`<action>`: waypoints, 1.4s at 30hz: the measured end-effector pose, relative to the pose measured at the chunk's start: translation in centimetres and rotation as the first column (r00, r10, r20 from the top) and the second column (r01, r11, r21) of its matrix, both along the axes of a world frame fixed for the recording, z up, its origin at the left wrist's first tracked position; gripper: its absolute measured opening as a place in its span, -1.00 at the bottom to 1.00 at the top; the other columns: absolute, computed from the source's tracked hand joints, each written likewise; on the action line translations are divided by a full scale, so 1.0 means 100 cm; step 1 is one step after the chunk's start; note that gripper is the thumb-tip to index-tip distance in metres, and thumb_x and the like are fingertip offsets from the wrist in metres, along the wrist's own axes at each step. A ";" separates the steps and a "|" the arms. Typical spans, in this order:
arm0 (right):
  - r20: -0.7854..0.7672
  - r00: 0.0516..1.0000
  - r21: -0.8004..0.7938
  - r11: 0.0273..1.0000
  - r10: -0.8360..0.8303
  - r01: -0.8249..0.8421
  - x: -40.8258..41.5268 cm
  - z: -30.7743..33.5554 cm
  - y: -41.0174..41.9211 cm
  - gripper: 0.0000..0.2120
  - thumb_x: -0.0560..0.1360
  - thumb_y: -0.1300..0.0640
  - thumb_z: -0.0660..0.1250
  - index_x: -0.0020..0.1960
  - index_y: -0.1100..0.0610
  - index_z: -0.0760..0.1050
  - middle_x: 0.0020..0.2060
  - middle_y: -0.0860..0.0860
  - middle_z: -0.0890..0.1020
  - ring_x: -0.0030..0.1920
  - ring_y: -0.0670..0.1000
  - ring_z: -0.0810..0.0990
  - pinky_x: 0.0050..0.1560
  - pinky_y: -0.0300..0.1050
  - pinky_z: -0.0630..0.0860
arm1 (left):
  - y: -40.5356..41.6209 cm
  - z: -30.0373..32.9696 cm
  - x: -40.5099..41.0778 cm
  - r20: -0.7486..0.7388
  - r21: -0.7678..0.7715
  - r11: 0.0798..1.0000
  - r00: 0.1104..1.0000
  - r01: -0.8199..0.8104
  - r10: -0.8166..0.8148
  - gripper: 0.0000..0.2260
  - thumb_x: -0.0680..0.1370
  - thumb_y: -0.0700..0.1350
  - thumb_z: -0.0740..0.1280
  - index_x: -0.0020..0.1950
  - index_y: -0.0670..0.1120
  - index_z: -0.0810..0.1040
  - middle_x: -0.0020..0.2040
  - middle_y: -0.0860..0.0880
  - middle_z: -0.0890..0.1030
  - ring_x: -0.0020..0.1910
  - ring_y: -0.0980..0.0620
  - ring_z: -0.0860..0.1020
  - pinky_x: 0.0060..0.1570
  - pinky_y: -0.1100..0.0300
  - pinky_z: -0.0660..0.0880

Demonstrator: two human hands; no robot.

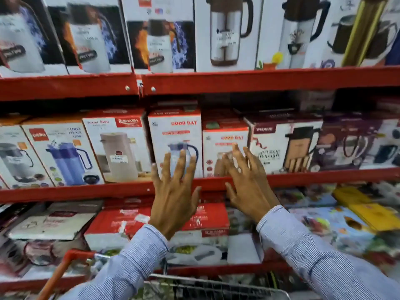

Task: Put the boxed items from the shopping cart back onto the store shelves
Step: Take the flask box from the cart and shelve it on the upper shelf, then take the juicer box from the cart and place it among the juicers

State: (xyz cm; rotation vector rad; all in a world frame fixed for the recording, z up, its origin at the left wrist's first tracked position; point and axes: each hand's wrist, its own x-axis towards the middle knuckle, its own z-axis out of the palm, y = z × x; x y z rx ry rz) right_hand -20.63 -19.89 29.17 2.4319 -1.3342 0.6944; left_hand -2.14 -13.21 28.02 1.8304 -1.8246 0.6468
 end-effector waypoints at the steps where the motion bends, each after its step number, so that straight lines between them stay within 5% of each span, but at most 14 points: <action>1: -0.029 0.999 0.028 0.999 -0.028 0.029 -0.012 -0.015 0.006 -0.28 0.44 -0.01 0.26 0.54 0.05 0.08 0.56 0.16 0.09 0.52 0.27 0.11 0.47 0.26 0.18 | 0.006 -0.015 -0.010 0.036 0.012 0.999 0.999 0.031 -0.031 -0.36 0.50 0.13 0.26 0.53 -0.04 0.19 0.57 -0.11 0.20 0.55 -0.27 0.07 0.40 -0.42 0.11; 8: -0.097 0.990 0.240 0.963 -0.105 0.126 -0.092 -0.128 0.043 -0.34 0.42 0.00 0.28 0.48 0.07 0.22 0.55 0.19 0.13 0.48 0.30 0.19 0.43 0.26 0.22 | 0.039 -0.120 -0.060 0.002 0.234 0.966 0.993 0.113 -0.117 -0.37 0.47 0.09 0.28 0.52 -0.04 0.23 0.56 -0.09 0.22 0.55 -0.25 0.09 0.43 -0.36 0.09; 14: -0.019 0.992 0.501 0.857 -0.128 0.121 -0.151 -0.228 0.076 -0.40 0.41 0.07 0.25 0.43 0.14 0.31 0.47 0.21 0.29 0.40 0.27 0.32 0.44 0.08 0.28 | 0.073 -0.216 -0.108 -0.197 0.447 0.877 0.976 0.177 -0.096 -0.42 0.48 0.12 0.27 0.47 -0.02 0.30 0.51 -0.06 0.33 0.50 -0.21 0.23 0.41 -0.30 0.22; 18: 0.000 0.975 0.751 0.643 -0.224 0.148 -0.175 -0.295 0.094 -0.51 0.42 0.00 0.19 0.30 0.14 0.44 0.25 0.19 0.55 0.24 0.21 0.52 0.24 -0.03 0.45 | 0.096 -0.284 -0.138 -0.387 0.662 0.712 0.920 0.235 0.056 -0.50 0.50 0.17 0.22 0.40 0.02 0.40 0.43 -0.02 0.44 0.43 -0.14 0.34 0.39 -0.14 0.32; 21: -0.033 0.962 0.886 0.438 -0.273 0.155 -0.182 -0.338 0.100 -0.55 0.42 0.02 0.21 0.27 0.09 0.48 0.10 0.16 0.66 0.09 0.19 0.62 0.06 -0.15 0.47 | 0.101 -0.332 -0.155 -0.530 0.781 0.535 0.795 0.322 0.296 -0.42 0.50 0.18 0.29 0.44 -0.06 0.37 0.40 -0.06 0.49 0.37 -0.10 0.44 0.32 0.03 0.43; 24: -0.052 0.956 0.942 0.304 -0.287 0.142 -0.176 -0.365 0.108 -0.55 0.49 0.08 0.23 0.36 0.18 0.42 0.25 0.21 0.59 0.22 0.21 0.56 0.20 -0.11 0.44 | 0.100 -0.365 -0.171 -0.543 0.839 0.391 0.623 0.378 0.563 -0.38 0.50 0.13 0.36 0.45 -0.17 0.33 0.43 -0.14 0.43 0.41 -0.14 0.41 0.32 0.09 0.38; 26: -0.119 0.941 0.967 0.179 -0.316 0.183 -0.169 -0.379 0.109 -0.60 0.54 0.09 0.21 0.34 0.20 0.43 0.28 0.20 0.56 0.25 0.20 0.53 0.19 -0.08 0.44 | 0.098 -0.380 -0.180 -0.515 0.851 0.330 0.523 0.409 0.680 -0.55 0.50 0.08 0.38 0.26 -0.20 0.51 0.26 -0.21 0.55 0.31 -0.20 0.49 0.03 0.11 0.48; 28: -0.143 0.933 0.982 0.071 -0.331 0.175 -0.163 -0.389 0.109 -0.66 0.54 0.08 0.18 0.23 0.21 0.51 0.21 0.22 0.59 0.11 0.17 0.57 -0.04 -0.12 0.43 | 0.097 -0.389 -0.187 -0.540 0.816 0.367 0.358 0.447 0.762 -0.68 0.48 0.03 0.42 0.05 -0.21 0.60 0.10 -0.36 0.61 0.02 -0.23 0.61 -0.28 0.19 0.43; 30: -0.105 0.929 0.992 0.034 -0.356 0.125 -0.161 -0.396 0.109 -0.69 0.52 0.08 0.16 0.13 0.20 0.55 0.10 0.19 0.63 -0.10 0.10 0.55 -0.20 -0.16 0.34 | 0.098 -0.396 -0.190 -0.556 0.786 0.423 0.217 0.451 0.802 -0.73 0.40 0.03 0.44 0.01 -0.09 0.61 0.11 -0.33 0.61 -0.13 -0.11 0.56 -0.14 0.12 0.54; 35: 0.040 0.915 0.997 0.075 -0.401 -0.011 -0.160 -0.373 0.109 -0.71 0.55 0.10 0.12 0.17 0.08 0.54 -0.05 0.10 0.62 -0.30 -0.09 0.48 -0.35 -0.23 0.30 | 0.101 -0.378 -0.188 -0.591 0.745 0.544 0.005 0.386 0.807 -0.85 0.40 -0.05 0.43 -0.05 -0.01 0.59 0.00 -0.12 0.63 -0.04 -0.13 0.57 0.08 -0.15 0.59; 38: 0.178 0.890 0.979 0.166 -0.420 -0.118 -0.162 -0.344 0.106 -0.68 0.58 0.06 0.10 0.22 0.01 0.55 -0.02 0.12 0.70 -0.28 -0.03 0.58 -0.34 -0.23 0.42 | 0.107 -0.350 -0.176 -0.661 0.701 0.631 -0.029 0.333 0.750 -0.77 0.42 -0.06 0.45 0.06 -0.03 0.62 0.01 -0.08 0.67 -0.08 -0.08 0.60 -0.11 -0.04 0.60; 42: 0.333 0.861 0.921 0.329 -0.384 -0.209 -0.164 -0.288 0.101 -0.68 0.58 0.03 0.13 0.21 0.03 0.57 0.03 -0.08 0.64 -0.10 -0.12 0.57 -0.18 -0.40 0.40 | 0.116 -0.296 -0.160 -0.798 0.596 0.764 0.082 0.246 0.597 -0.89 0.42 0.03 0.46 -0.08 0.11 0.63 -0.12 0.09 0.67 -0.07 -0.06 0.66 -0.02 -0.14 0.63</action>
